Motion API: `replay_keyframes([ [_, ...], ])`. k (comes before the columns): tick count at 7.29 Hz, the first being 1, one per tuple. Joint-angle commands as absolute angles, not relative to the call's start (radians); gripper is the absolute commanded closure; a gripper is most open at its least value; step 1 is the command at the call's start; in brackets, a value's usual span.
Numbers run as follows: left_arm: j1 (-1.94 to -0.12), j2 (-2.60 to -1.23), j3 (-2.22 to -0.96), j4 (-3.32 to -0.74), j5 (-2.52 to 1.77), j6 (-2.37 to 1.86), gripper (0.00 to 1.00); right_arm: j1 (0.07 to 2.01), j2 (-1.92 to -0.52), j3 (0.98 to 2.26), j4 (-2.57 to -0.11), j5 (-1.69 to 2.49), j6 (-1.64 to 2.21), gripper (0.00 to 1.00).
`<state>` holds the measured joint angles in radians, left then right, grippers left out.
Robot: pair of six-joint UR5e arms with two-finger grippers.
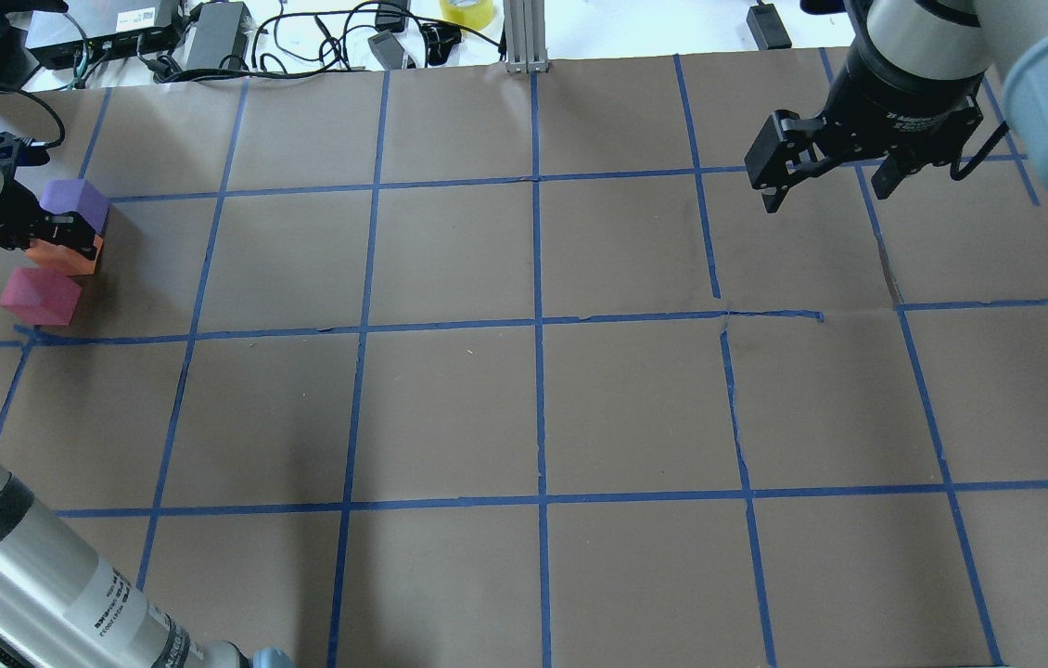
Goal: Arrange blocks in a line
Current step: 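Lower the orange cube between the purple and pink cubes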
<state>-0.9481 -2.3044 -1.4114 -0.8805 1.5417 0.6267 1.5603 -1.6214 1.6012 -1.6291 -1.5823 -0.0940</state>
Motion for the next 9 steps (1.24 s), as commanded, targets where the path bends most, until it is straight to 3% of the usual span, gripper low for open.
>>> replay_keyframes([
  [1, -0.939, -2.306, -1.419, -0.873, 1.542, 0.634, 0.72, 1.560, -1.621, 1.601, -1.629, -1.583, -0.095, 0.00],
  [8, -0.940, -2.299, -1.433, -0.871, 1.540, 0.637, 0.71, 1.557, -1.620, 1.601, -1.632, -1.580, -0.086, 0.00],
  [9, -0.940, -2.301, -1.433, -0.871, 1.540, 0.637, 0.65, 1.557, -1.620, 1.601, -1.632, -1.580, -0.084, 0.00],
])
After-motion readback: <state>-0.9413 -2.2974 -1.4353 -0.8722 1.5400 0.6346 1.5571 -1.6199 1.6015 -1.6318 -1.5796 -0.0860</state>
